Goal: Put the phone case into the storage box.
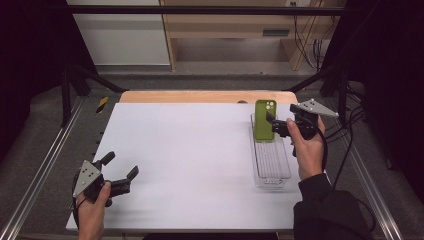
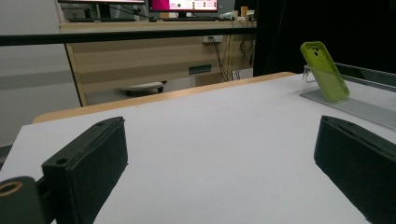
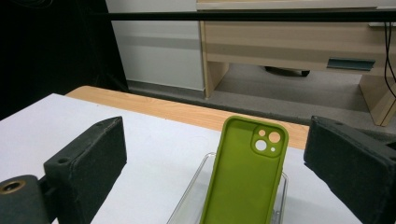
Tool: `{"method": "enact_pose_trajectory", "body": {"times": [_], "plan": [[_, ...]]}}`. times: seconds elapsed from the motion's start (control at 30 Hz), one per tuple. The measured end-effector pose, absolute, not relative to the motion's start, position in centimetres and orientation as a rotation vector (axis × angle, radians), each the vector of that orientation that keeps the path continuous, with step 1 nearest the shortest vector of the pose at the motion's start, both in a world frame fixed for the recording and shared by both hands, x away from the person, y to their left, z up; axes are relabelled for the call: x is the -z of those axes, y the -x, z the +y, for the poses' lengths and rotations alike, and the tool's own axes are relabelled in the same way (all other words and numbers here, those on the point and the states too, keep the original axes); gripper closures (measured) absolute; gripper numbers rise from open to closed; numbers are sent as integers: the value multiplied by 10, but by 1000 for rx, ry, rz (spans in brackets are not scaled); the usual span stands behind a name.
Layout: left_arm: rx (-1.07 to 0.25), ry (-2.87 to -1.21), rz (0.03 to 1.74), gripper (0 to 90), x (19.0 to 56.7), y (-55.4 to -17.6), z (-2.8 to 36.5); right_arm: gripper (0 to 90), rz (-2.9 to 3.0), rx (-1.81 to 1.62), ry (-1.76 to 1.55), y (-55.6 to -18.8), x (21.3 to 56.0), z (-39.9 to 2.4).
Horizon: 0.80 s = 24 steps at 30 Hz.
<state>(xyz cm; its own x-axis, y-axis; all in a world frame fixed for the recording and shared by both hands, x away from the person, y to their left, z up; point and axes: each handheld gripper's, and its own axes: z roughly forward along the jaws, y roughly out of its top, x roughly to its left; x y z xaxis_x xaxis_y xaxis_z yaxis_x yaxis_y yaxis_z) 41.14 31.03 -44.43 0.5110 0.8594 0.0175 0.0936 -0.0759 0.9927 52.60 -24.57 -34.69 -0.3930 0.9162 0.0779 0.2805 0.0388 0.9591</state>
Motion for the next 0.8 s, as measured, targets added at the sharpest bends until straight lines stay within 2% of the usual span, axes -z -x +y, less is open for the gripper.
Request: {"method": "enact_pose_trajectory", "body": {"times": [0.8], "plan": [[-766, -1528, 853, 22, 443, -410, 310, 44, 1705, -1393, -1174, -500, 344, -268]]}}
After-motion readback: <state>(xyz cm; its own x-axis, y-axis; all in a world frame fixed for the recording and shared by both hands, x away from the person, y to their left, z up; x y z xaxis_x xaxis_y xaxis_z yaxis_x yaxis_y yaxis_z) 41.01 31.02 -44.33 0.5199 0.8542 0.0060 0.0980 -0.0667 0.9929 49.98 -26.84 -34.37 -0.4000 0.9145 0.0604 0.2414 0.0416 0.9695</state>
